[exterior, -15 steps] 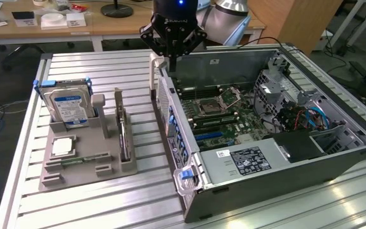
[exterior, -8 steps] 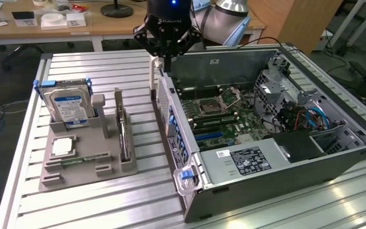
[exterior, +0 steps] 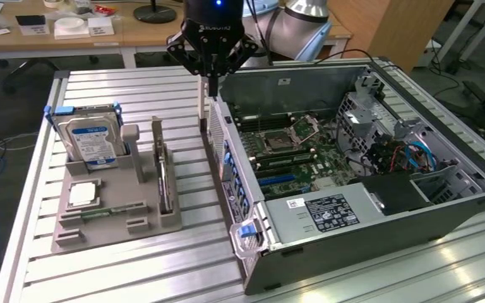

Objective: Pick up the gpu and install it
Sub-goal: 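Reach for the gpu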

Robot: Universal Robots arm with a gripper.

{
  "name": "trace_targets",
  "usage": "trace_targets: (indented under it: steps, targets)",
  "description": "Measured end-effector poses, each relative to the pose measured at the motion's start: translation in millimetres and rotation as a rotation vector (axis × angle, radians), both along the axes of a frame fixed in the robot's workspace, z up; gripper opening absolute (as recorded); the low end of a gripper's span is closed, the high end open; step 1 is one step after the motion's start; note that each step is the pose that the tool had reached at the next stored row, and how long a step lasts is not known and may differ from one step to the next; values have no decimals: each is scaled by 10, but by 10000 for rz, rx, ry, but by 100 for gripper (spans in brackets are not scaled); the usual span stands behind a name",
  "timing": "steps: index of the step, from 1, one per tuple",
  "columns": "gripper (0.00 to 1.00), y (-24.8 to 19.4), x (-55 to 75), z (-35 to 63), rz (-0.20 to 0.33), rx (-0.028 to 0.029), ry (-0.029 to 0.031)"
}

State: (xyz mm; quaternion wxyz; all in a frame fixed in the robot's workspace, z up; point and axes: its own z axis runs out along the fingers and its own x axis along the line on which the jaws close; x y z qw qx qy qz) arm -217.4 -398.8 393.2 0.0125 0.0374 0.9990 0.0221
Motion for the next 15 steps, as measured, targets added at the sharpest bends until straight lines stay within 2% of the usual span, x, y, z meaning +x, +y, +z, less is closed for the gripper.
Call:
trace_targets:
  steps: [15]
  targets:
    - [11, 0, -264, -2, 1, 0, 0]
